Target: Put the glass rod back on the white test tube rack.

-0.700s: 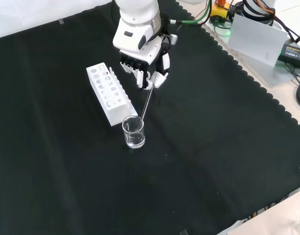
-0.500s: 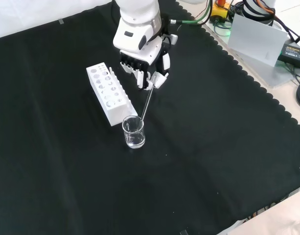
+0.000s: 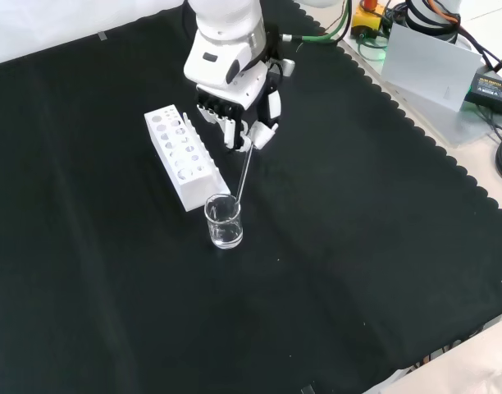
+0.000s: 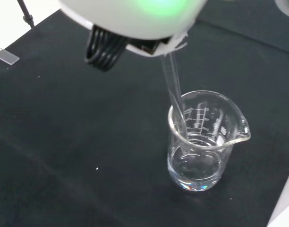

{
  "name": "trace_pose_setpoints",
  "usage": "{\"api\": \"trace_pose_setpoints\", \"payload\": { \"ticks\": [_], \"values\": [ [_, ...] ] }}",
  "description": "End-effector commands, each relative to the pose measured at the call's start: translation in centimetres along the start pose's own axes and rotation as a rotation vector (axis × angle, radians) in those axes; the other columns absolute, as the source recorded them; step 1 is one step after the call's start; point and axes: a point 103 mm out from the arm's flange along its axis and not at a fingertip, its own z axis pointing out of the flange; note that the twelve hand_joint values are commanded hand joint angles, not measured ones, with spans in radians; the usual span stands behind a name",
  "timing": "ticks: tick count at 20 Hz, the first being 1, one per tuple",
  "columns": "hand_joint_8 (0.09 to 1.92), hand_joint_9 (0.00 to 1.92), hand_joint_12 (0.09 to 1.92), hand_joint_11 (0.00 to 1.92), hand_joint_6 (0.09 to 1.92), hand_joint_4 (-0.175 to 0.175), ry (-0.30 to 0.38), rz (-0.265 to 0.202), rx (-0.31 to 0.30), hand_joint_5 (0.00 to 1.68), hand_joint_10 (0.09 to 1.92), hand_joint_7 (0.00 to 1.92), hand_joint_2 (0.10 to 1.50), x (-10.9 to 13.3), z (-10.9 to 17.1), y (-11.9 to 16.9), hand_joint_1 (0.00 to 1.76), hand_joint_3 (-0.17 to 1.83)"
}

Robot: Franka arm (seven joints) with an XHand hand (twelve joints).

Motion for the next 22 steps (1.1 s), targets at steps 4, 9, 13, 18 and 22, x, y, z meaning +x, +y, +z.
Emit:
{"api": "trace_pose_setpoints", "payload": {
  "ticks": [4, 9, 13, 18, 22],
  "values": [
    [0.65, 1.86, 0.81, 1.72, 1.04, -0.175, 0.002, 0.050, -0.031, 1.16, 0.33, 1.64, 0.54, -2.0, -2.3, -1.6, 1.19, 1.00],
    [0.65, 1.86, 0.81, 1.72, 1.04, -0.175, 0.001, 0.061, -0.036, 1.16, 0.33, 1.64, 0.54, -2.6, -3.4, -2.1, 1.19, 1.00],
    [0.65, 1.86, 0.81, 1.72, 1.04, -0.175, 0.006, 0.063, -0.046, 1.16, 0.33, 1.64, 0.54, -3.0, -4.5, -2.3, 1.19, 1.00],
    [0.65, 1.86, 0.81, 1.72, 1.04, -0.175, 0.010, 0.063, -0.067, 1.16, 0.33, 1.64, 0.54, -3.3, -6.1, -2.1, 1.19, 1.00],
    [0.65, 1.86, 0.81, 1.72, 1.04, -0.175, 0.010, 0.068, -0.083, 1.16, 0.33, 1.64, 0.54, -4.0, -7.2, -2.0, 1.19, 1.00]
  ]
}}
